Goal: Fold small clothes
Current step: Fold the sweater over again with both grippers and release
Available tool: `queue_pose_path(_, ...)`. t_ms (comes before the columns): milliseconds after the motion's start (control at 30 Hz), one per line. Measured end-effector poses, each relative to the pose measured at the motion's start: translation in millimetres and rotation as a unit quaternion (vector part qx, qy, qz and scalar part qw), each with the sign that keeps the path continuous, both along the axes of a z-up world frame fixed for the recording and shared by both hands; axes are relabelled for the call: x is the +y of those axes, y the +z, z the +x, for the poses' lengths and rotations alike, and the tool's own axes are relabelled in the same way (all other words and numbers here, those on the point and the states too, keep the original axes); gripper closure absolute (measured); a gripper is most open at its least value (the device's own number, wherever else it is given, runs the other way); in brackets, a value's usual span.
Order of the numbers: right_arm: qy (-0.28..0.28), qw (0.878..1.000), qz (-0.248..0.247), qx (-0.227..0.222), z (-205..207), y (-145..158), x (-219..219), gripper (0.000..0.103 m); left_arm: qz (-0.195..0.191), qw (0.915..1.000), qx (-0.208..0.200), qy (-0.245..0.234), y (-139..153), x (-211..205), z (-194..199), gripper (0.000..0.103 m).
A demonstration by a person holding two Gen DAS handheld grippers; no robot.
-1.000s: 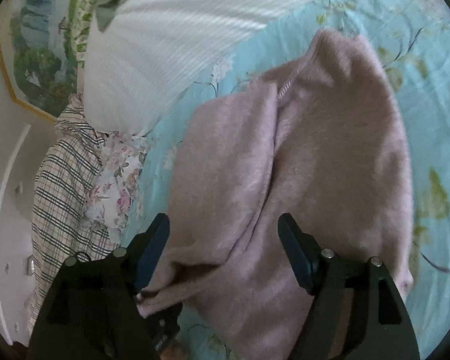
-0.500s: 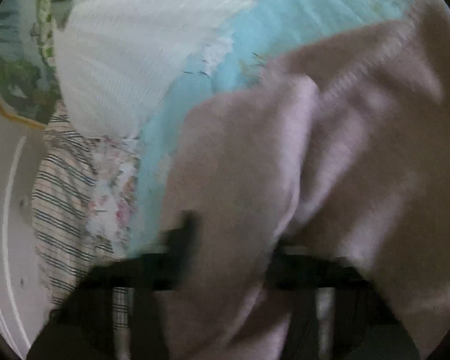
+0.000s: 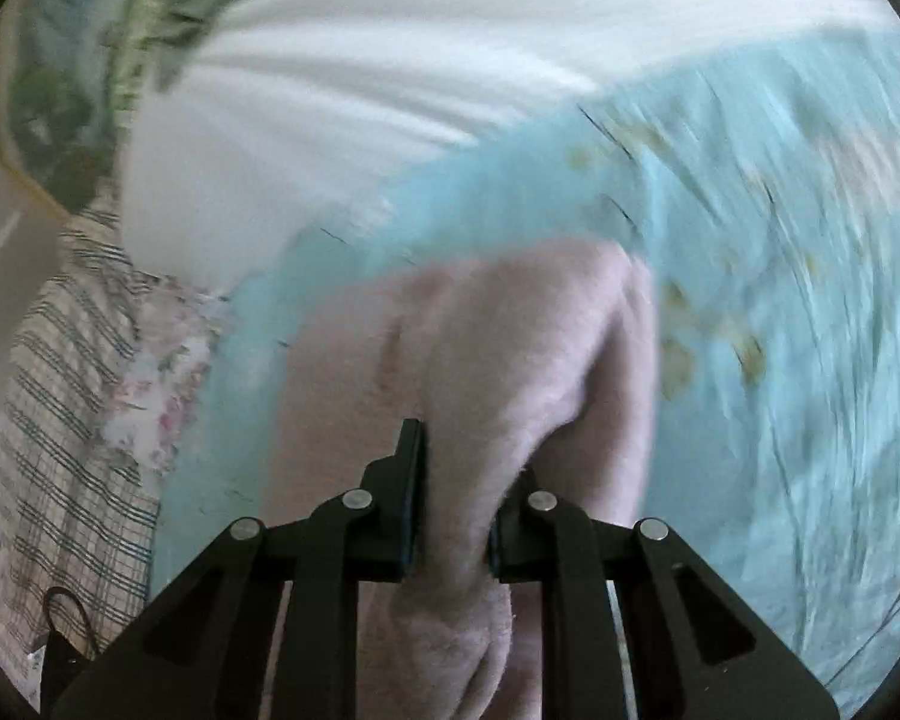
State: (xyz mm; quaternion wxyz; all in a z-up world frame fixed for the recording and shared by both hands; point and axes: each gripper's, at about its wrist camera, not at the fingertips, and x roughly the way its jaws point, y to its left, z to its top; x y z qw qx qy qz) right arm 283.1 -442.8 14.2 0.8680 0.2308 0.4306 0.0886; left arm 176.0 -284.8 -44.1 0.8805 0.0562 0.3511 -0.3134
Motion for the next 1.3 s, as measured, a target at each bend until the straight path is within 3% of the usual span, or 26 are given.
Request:
queue_pose_path(133,0.011,0.999,-0.023,-0.029,-1.1,12.1,6.9,0.084,0.0,0.9999,-0.01,0.0,5.4,-2.6,-1.4,0.097)
queue_pose_path(233,0.001,0.998,-0.053,-0.022,0.4,11.9,8.1,0.081,0.013,0.9999,0.001,-0.011,0.3,-4.9,-0.6,0.089)
queue_pose_path(300,-0.01,0.997,-0.071,-0.007,-1.4,6.8,5.8,0.068,0.015,0.9997,0.011,-0.014,-0.9,0.0,-0.2,0.084)
queue_pose_path(333,-0.014,0.998,-0.068,-0.008,-5.7,6.7,5.1,0.065,0.011,0.9996,0.018,-0.018,-1.3,6.1,-1.7,0.076)
queue_pose_path(367,-0.021,0.998,-0.066,-0.011,-11.7,8.2,3.6,0.056,0.006,0.9994,0.024,-0.023,0.0,12.4,-2.5,0.069)
queue_pose_path(400,-0.031,0.997,-0.068,-0.015,-19.5,11.2,1.9,0.045,-0.005,0.9991,0.031,-0.028,3.3,23.6,-6.9,0.054)
queue_pose_path(433,-0.037,0.997,-0.067,-0.02,-26.7,13.8,0.9,0.041,-0.014,0.9988,0.036,-0.03,5.9,33.2,-9.9,0.043)
queue_pose_path(500,-0.053,0.996,-0.066,-0.032,-43.9,19.0,-1.8,0.025,-0.039,0.9978,0.04,-0.035,14.7,58.8,-17.1,0.036)
queue_pose_path(600,-0.056,0.997,-0.045,-0.033,-62.3,17.8,-3.7,0.023,-0.057,0.9976,0.035,-0.019,24.5,89.6,-19.0,0.022)
queue_pose_path(700,-0.055,0.998,-0.008,-0.018,-71.0,6.9,-5.7,0.023,-0.064,0.9969,0.043,0.015,27.4,116.3,2.0,0.022)
queue_pose_path(900,-0.054,0.998,0.025,-0.004,-71.5,-7.6,-9.1,0.023,-0.106,0.9859,0.106,0.073,14.4,153.2,60.4,0.022)
queue_pose_path(1133,-0.024,0.999,0.047,0.001,-53.3,-18.6,-7.4,0.023,-0.131,0.9665,0.213,0.058,-33.5,137.7,133.5,0.022)
queue_pose_path(1200,-0.013,0.999,0.041,0.004,-46.0,-21.9,-3.6,0.023,-0.15,0.9636,0.216,0.049,-38.1,135.0,144.5,0.023)
queue_pose_path(1233,-0.007,0.999,0.036,0.004,-44.1,-22.3,-1.6,0.025,-0.155,0.9624,0.22,0.041,-38.6,132.1,147.8,0.029)
queue_pose_path(1267,0.003,0.999,0.032,0.008,-42.2,-23.4,1.9,0.039,-0.152,0.9631,0.219,0.041,-38.8,129.5,149.8,0.035)
queue_pose_path(1300,0.01,0.999,0.033,0.019,-39.8,-27.0,5.7,0.052,-0.147,0.9644,0.216,0.043,-38.7,128.3,150.8,0.049)
